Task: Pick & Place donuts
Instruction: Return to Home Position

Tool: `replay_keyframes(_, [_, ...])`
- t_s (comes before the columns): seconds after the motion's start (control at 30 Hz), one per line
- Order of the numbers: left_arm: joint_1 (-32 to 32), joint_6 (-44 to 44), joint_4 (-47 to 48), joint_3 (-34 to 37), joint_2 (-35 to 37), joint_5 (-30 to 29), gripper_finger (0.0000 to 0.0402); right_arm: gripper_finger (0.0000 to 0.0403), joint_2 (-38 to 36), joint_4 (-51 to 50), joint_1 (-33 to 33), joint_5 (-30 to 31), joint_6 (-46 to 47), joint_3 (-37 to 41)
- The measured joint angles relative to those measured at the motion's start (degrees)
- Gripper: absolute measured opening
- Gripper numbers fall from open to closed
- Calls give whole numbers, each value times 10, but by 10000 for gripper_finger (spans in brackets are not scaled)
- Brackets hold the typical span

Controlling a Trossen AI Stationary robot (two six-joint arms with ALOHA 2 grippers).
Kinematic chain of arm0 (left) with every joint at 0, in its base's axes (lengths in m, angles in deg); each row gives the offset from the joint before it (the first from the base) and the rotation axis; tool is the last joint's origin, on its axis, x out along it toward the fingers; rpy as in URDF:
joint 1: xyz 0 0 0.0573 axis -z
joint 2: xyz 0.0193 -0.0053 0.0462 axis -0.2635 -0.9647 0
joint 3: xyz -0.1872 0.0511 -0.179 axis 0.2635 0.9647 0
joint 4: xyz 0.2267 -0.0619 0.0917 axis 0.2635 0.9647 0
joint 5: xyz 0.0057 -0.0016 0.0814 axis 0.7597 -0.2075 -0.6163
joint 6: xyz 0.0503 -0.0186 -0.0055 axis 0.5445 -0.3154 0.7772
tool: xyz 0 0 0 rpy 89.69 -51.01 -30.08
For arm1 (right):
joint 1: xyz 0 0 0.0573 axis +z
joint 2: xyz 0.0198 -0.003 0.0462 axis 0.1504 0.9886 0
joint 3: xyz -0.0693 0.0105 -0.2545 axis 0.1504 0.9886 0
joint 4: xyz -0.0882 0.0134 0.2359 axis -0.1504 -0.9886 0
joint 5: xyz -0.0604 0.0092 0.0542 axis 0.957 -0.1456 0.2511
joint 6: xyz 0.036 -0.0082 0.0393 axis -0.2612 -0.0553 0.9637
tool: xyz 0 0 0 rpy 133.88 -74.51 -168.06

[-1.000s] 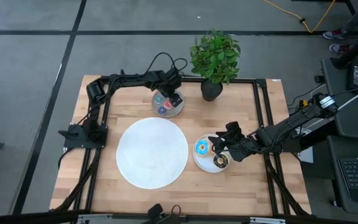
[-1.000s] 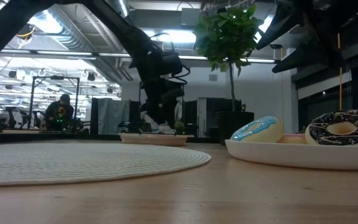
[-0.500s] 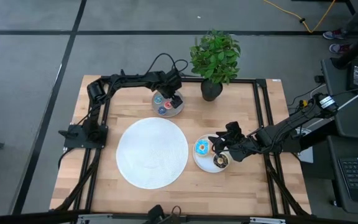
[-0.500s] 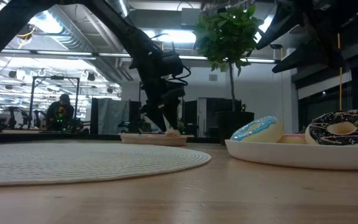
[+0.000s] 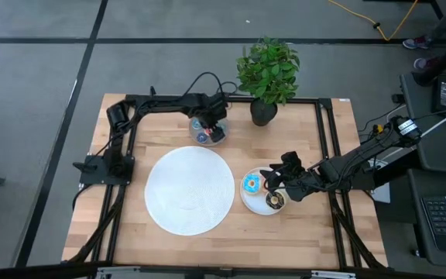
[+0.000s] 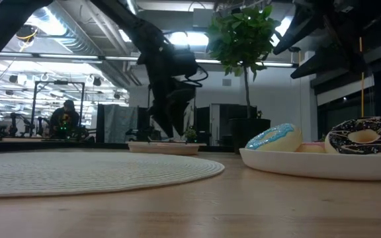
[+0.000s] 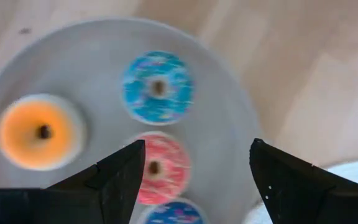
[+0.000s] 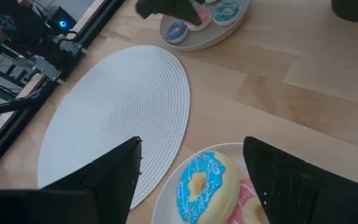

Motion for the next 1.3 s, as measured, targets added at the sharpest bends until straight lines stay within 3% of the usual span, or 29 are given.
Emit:
replay_keyframes(0.2, [58, -28, -7, 0, 13, -33, 279, 283, 0, -35, 0, -15, -14, 0])
replay_keyframes(0.33, [109, -8, -28, 0, 23, -38, 279, 283, 0, -44, 0, -57, -34, 0])
replay_keyframes(0.5, [167, -3, -161, 24, 69, 29, 279, 283, 0, -13, 0, -39, -33, 0])
replay_keyframes(0.63, [189, -46, -256, 73, 131, 42, 280, 283, -1, 23, 0, -30, -69, 0])
replay_keyframes(1.0, [225, -78, -384, 242, 376, 25, 281, 283, -2, 131, -35, -13, -243, 0])
replay_keyframes(1.17, [238, -85, -385, 334, 517, 20, 279, 283, -21, 186, -51, -14, -326, 0])
replay_keyframes(1.3, [252, -115, -388, 397, 633, -32, 281, 283, -50, 216, -60, -18, -372, 0])
